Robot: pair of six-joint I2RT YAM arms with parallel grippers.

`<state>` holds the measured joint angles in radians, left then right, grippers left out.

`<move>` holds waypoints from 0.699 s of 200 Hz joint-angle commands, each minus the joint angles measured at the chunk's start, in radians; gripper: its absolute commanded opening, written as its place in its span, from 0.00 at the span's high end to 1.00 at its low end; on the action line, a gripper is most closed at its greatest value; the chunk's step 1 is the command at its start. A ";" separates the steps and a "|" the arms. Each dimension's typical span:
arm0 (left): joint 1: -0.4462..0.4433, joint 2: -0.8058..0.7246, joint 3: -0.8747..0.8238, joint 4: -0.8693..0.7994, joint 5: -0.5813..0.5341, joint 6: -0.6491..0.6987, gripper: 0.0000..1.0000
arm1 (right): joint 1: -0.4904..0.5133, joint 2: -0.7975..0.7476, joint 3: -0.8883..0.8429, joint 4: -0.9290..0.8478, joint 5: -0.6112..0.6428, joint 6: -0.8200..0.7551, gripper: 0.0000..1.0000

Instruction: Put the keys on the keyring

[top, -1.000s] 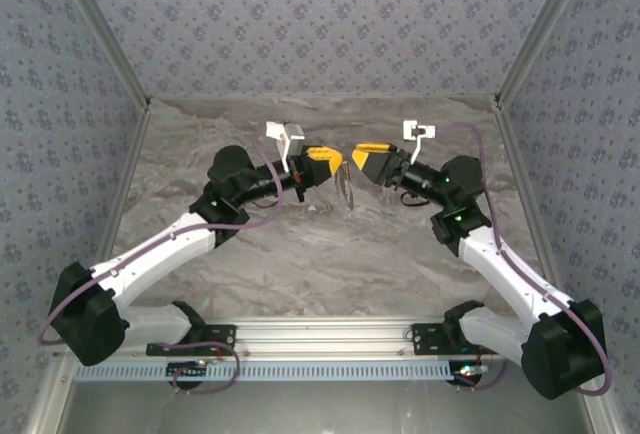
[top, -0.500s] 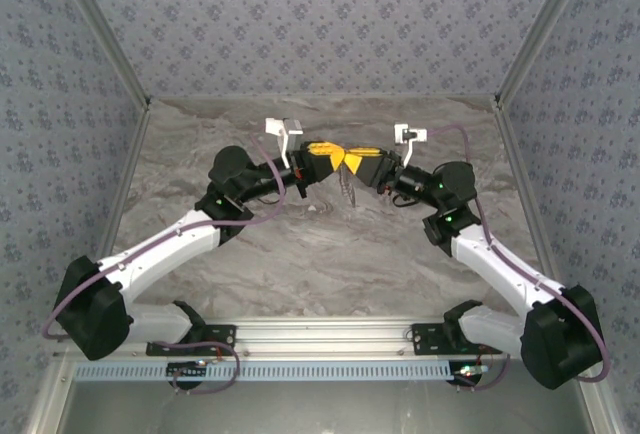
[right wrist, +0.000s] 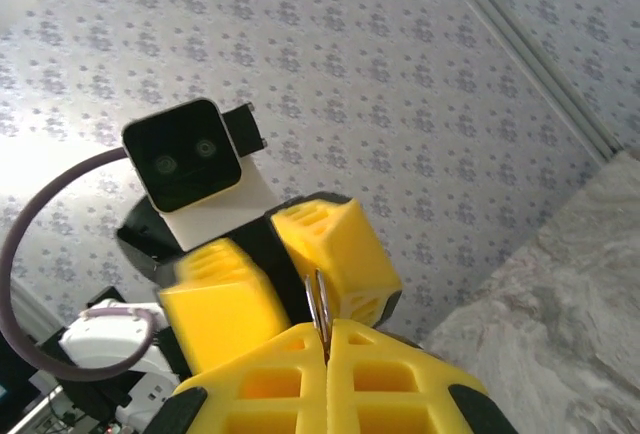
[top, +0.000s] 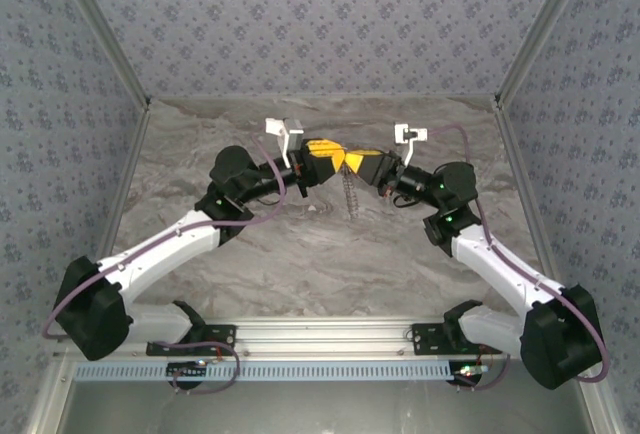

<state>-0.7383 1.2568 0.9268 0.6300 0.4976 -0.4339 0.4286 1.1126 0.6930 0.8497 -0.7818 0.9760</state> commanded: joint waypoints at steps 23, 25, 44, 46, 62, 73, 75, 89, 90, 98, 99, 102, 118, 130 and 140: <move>0.022 -0.136 0.058 -0.295 -0.092 0.182 0.49 | -0.018 -0.106 0.112 -0.589 0.058 -0.336 1.00; 0.025 -0.141 0.060 -0.308 -0.091 0.187 0.49 | -0.018 -0.109 0.117 -0.610 0.065 -0.355 1.00; 0.065 -0.161 0.090 -0.417 -0.063 0.217 0.42 | -0.017 -0.106 0.155 -0.770 0.089 -0.459 1.00; 0.070 -0.162 0.094 -0.432 -0.059 0.222 0.42 | -0.017 -0.104 0.158 -0.778 0.097 -0.466 1.00; 0.088 -0.162 0.138 -0.548 -0.035 0.283 0.39 | -0.017 -0.094 0.186 -0.857 0.128 -0.530 1.00; 0.095 -0.153 0.172 -0.626 -0.016 0.332 0.38 | -0.014 -0.085 0.209 -0.923 0.140 -0.588 1.00; 0.096 -0.151 0.179 -0.638 -0.013 0.341 0.38 | -0.013 -0.082 0.212 -0.935 0.142 -0.599 1.00; 0.105 -0.127 0.232 -0.743 0.026 0.403 0.37 | -0.014 -0.072 0.237 -1.001 0.142 -0.661 1.00; 0.106 -0.127 0.236 -0.750 0.029 0.407 0.37 | -0.013 -0.071 0.237 -1.005 0.142 -0.666 1.00; 0.110 -0.108 0.267 -0.801 0.049 0.433 0.37 | -0.012 -0.065 0.254 -1.039 0.144 -0.711 1.00; 0.110 -0.107 0.271 -0.807 0.050 0.438 0.37 | -0.012 -0.064 0.255 -1.043 0.145 -0.717 1.00; 0.111 -0.099 0.283 -0.825 0.061 0.448 0.37 | -0.011 -0.061 0.261 -1.054 0.142 -0.733 1.00; 0.116 -0.060 0.339 -0.912 0.109 0.501 0.39 | -0.003 -0.052 0.288 -1.117 0.130 -0.813 1.00; 0.121 -0.027 0.378 -0.964 0.148 0.527 0.42 | 0.002 -0.043 0.308 -1.160 0.116 -0.861 1.00; 0.121 0.001 0.409 -1.005 0.178 0.548 0.46 | 0.008 -0.034 0.323 -1.190 0.103 -0.889 1.00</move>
<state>-0.6270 1.2064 1.2591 -0.1917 0.5648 0.0013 0.4210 1.0657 0.9466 -0.2138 -0.6510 0.2478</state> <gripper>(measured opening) 0.575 0.065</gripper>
